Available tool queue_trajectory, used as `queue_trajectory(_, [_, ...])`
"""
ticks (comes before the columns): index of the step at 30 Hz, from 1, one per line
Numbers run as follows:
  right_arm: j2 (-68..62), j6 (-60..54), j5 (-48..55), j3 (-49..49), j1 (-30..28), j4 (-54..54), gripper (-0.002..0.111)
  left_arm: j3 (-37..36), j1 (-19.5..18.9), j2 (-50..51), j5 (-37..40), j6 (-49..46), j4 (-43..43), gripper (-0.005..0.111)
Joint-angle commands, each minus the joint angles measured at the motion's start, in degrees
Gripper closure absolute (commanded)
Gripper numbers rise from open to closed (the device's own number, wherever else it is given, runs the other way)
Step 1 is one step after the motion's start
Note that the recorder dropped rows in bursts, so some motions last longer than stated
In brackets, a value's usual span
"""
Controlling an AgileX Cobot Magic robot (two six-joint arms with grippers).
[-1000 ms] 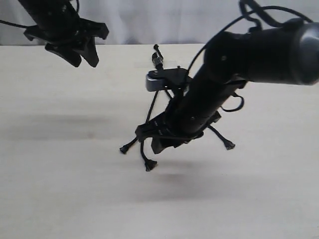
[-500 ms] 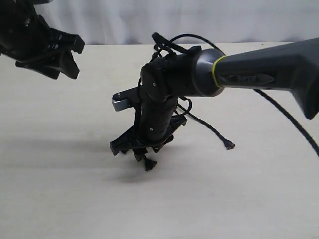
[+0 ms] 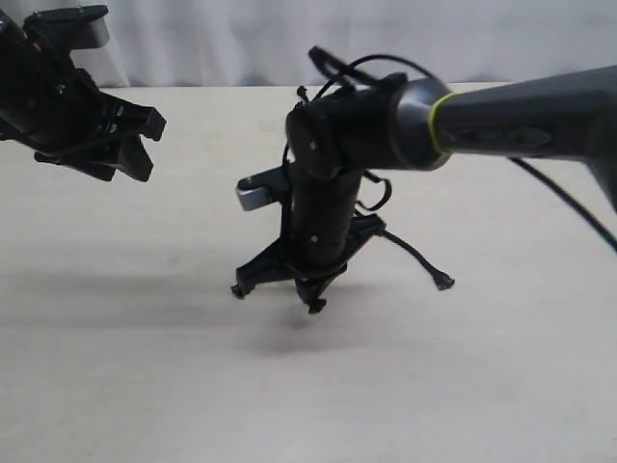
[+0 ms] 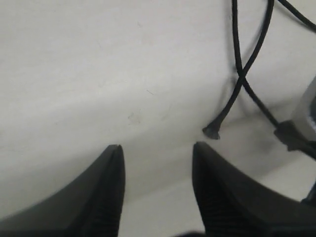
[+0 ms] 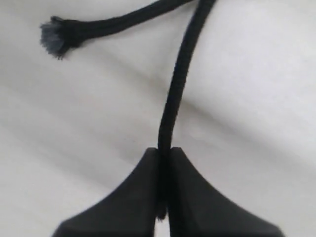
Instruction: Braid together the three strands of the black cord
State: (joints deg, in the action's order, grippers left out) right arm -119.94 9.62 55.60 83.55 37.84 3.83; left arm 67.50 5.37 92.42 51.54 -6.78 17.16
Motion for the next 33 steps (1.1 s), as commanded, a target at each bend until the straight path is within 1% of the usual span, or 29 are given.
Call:
queue_trajectory(1, [4.73,-3.29,1.91,0.22,-5.84,-0.85,0.104,-0.12,0.04,-0.4,0.8,-0.95,0.46,0.065])
queue_trajectory(5, [5.76,-5.03,1.79,0.22,-11.38,-0.85,0.104,-0.12,0.04,-0.4,0.8,-0.95,1.49,0.065])
queue_trajectory(10, [3.65,-9.62,0.0,0.22,-16.65,-0.43,0.104,-0.12,0.04,-0.4,0.8,-1.07,2.05,0.065])
queue_trajectory(14, [2.25,-9.62,-3.69,0.22,-21.18,-0.5,0.104,-0.12,0.04,-0.4,2.02,-2.24,2.15,0.065])
queue_trajectory(19, [0.41,-9.62,-6.59,0.22,-25.31,2.18,0.104,-0.12,0.04,-0.4,1.92,-2.24,2.54,0.065])
queue_trajectory(22, [-1.95,-10.55,-6.18,-0.15,-26.35,2.62,0.104,-0.12,0.04,-0.4,1.48,-2.24,3.49,0.065])
queue_trajectory(28, [-3.82,-14.14,-5.8,-3.1,-26.35,5.02,0.104,-0.12,0.04,-0.28,-0.04,-2.24,4.59,0.065])
queue_trajectory(32, [-3.82,-23.46,-2.44,-5.04,-26.35,15.0,0.104,-0.12,0.04,-0.28,-0.98,-2.24,4.59,0.065])
queue_trajectory(33, [-3.82,-29.75,-0.57,-6.09,-26.35,21.75,0.104,-0.12,0.04,-0.28,-1.38,-2.24,4.59,0.065])
